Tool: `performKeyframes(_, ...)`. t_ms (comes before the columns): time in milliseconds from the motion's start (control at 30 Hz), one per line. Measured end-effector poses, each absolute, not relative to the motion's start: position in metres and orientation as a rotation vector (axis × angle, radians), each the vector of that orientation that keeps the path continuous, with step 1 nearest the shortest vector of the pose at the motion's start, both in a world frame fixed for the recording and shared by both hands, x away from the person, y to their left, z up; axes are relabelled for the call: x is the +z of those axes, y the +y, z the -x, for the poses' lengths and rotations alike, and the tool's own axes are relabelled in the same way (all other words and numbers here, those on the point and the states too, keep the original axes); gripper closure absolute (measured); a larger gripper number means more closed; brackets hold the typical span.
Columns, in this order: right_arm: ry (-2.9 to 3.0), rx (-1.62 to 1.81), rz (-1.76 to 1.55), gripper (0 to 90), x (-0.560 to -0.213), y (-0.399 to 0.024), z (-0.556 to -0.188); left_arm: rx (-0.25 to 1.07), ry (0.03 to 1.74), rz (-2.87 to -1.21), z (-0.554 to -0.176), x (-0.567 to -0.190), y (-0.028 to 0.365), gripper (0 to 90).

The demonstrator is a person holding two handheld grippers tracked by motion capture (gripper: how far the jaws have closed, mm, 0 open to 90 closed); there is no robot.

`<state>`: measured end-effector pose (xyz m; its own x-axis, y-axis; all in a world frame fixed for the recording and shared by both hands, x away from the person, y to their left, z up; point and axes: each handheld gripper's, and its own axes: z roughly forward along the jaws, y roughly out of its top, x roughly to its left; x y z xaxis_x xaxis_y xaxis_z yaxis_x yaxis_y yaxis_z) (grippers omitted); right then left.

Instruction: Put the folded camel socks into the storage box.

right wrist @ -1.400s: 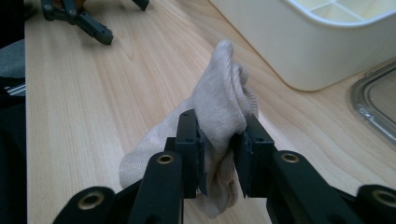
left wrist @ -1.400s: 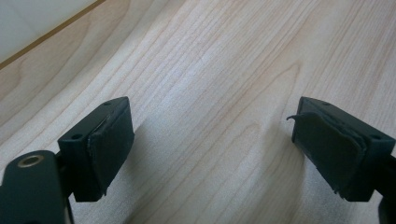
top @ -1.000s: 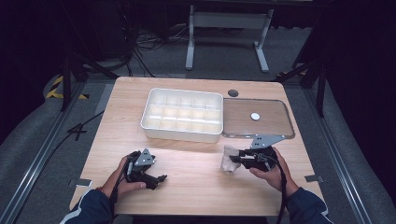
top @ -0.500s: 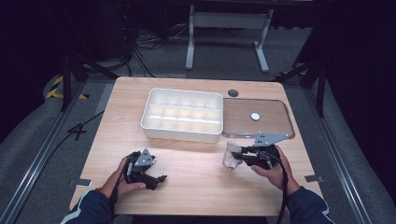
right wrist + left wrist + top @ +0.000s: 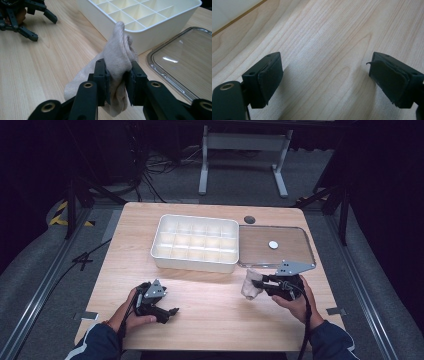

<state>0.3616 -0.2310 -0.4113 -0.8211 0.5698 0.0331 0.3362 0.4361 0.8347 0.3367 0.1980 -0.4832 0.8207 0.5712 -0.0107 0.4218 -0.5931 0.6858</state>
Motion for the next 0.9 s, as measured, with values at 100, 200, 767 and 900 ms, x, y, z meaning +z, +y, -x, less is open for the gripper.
performKeyframes(100,2.415,1.331,-0.802,72.6,-0.410,-0.233,-0.362,0.273,0.724,-2.292,-0.337,-0.483,0.198,12.0)
performKeyframes(200,2.392,1.339,-0.811,72.5,-0.407,-0.235,-0.363,0.273,0.724,-2.292,-0.337,-0.483,0.198,12.0)
performKeyframes(767,2.314,1.356,-0.776,72.2,-0.386,-0.233,-0.375,0.272,0.724,-2.292,-0.337,-0.483,0.198,12.0)
performKeyframes(900,2.300,1.360,-0.767,72.1,-0.381,-0.229,-0.380,0.272,0.725,-2.291,-0.337,-0.483,0.198,12.0)
